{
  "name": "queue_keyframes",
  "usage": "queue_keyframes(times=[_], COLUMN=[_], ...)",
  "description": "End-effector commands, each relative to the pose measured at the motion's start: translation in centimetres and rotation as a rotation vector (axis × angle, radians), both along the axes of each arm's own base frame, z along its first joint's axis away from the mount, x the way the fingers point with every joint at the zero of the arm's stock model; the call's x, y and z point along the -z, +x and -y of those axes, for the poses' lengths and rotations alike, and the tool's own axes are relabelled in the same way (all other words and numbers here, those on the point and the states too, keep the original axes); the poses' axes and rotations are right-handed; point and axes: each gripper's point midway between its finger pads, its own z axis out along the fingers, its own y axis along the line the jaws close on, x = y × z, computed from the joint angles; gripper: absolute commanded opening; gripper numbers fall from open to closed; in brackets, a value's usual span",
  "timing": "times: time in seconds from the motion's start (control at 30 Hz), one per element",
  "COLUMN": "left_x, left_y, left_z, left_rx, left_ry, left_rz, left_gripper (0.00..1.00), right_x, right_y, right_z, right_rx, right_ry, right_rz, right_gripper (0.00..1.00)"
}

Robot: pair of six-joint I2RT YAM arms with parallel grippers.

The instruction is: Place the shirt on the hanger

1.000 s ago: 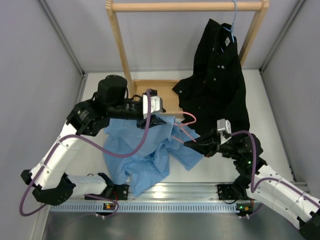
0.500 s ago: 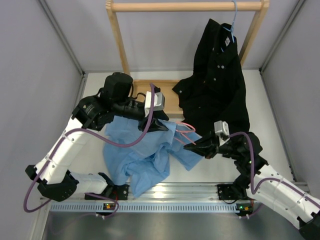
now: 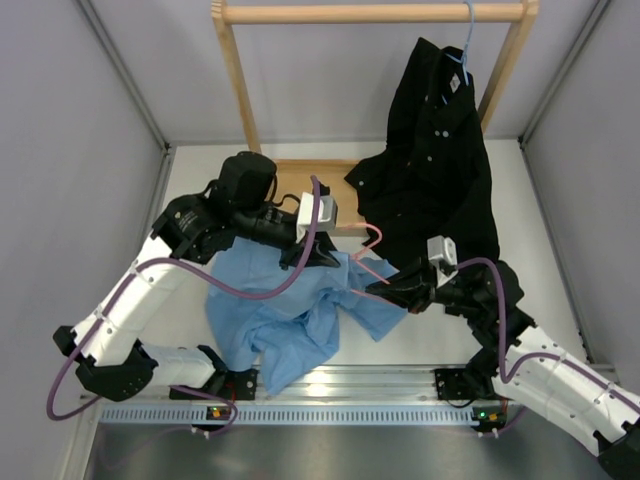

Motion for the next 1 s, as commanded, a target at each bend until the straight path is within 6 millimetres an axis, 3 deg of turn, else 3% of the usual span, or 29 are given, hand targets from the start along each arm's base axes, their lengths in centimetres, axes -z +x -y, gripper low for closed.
queue_keyframes(times=[0.0, 0.07, 0.1, 0.17, 0.2, 0.47, 0.53, 0.6, 0.67, 0.7, 0.77, 0.8, 0.83, 0.9, 0.97], left_x=[-0.3, -0.4, -0.4, -0.1, 0.0, -0.3, -0.6, -0.7, -2.1, -1.4, -2.4, -2.6, -2.9, -4.3, -4.6], left_y=[0.0, -0.4, -0.5, -0.8, -0.8, -1.4, -0.7, 0.4, 2.0, 2.4, 2.8, 3.1, 3.8, 3.8, 5.2], left_z=[0.0, 0.2, 0.2, 0.4, 0.4, -0.2, -0.4, -0.3, -0.7, -0.9, -2.0, -2.0, -2.6, -3.9, -4.8], left_rx=[0.006, 0.024, 0.031, 0.051, 0.048, 0.081, 0.02, -0.06, -0.182, -0.23, -0.315, -0.354, -0.414, -0.485, -0.588], left_ry=[-0.009, -0.014, -0.016, -0.015, -0.012, -0.038, -0.035, -0.049, -0.096, -0.094, -0.133, -0.162, -0.178, -0.245, -0.294], left_rz=[0.023, 0.008, 0.004, -0.005, -0.003, 0.062, 0.072, 0.069, 0.127, 0.097, 0.124, 0.114, 0.131, 0.158, 0.19], left_gripper=[0.22, 0.43, 0.43, 0.22, 0.0, 0.0, 0.0, 0.0, 0.0, 0.0, 0.0, 0.0, 0.0, 0.0, 0.0], right_x=[-3.7, -3.7, -3.8, -4.0, -4.1, -4.0, -4.0, -3.2, -2.3, -2.0, -2.0, -0.9, -0.6, -0.5, 0.1], right_y=[-1.0, -1.0, -1.0, -1.1, -1.2, -0.7, -0.3, 0.2, 1.1, 1.5, 3.0, 4.7, 5.0, 4.7, 3.8], right_z=[0.2, 0.2, 0.2, 0.2, 0.2, 0.5, 0.6, 0.7, 1.4, 1.7, 3.2, 4.4, 5.0, 6.1, 6.1], right_rx=[-0.022, -0.028, -0.029, -0.033, -0.034, 0.004, 0.031, 0.065, 0.144, 0.18, 0.317, 0.438, 0.48, 0.515, 0.479], right_ry=[0.078, 0.076, 0.079, 0.083, 0.086, 0.089, 0.092, 0.064, 0.029, 0.02, 0.05, 0.045, 0.064, 0.095, 0.115], right_rz=[0.115, 0.112, 0.113, 0.115, 0.114, 0.099, 0.086, 0.051, 0.0, -0.014, -0.079, -0.155, -0.221, -0.238, -0.247], right_gripper=[0.0, 0.0, 0.0, 0.0, 0.0, 0.02, 0.28, 0.76, 0.9, 0.99, 0.99, 0.99, 0.99, 0.99, 0.99])
